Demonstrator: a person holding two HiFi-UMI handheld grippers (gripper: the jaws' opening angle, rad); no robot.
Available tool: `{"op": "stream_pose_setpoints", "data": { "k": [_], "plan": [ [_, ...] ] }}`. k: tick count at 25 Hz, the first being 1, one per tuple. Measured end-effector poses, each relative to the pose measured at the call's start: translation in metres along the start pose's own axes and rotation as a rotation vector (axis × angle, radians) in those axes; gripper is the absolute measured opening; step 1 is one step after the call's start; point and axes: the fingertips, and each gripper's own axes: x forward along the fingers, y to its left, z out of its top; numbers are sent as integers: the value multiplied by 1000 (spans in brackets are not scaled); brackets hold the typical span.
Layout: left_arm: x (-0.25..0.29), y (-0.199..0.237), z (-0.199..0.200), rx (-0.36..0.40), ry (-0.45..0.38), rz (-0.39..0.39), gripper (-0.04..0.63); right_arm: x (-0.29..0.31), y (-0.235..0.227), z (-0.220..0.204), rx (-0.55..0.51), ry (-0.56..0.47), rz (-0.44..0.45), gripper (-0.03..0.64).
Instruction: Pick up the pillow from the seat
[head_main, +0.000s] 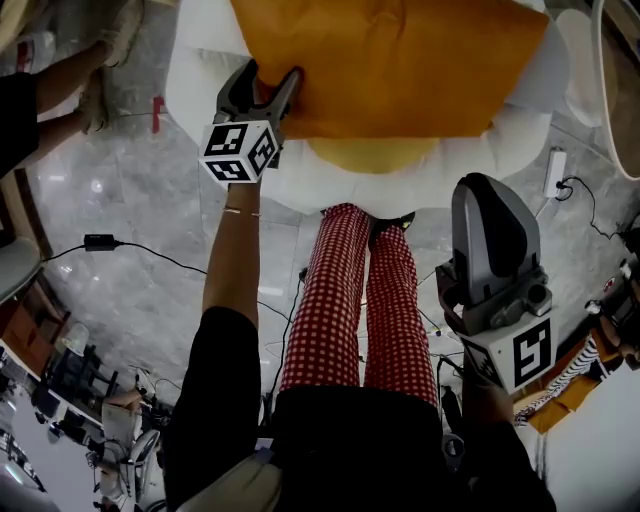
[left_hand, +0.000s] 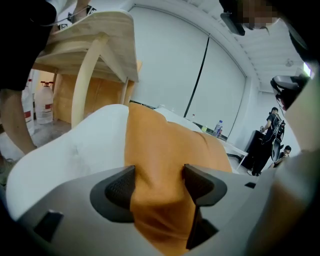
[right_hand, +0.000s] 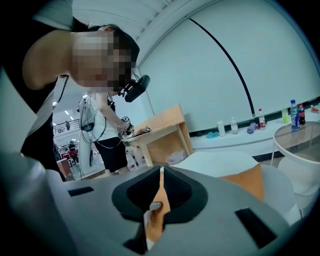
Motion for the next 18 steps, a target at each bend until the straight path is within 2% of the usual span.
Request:
{"op": "stream_pose_setpoints", "data": {
  "k": [2,7,12,18],
  "plan": [
    [0,0,0,-8,6,-6,309,-1,0,-1,3,-4,-7,21],
    [-7,2,1,-56,-17,2,222,-3,-6,-8,22,-8,-35,21],
    [-6,1,3,-26,-25,26,155,-11,-26,-17,23,-17,-76,21],
    [-8,-5,3,-4,-26,91,93,-23,-66,-30,44,-27,-131,21]
  ]
}}
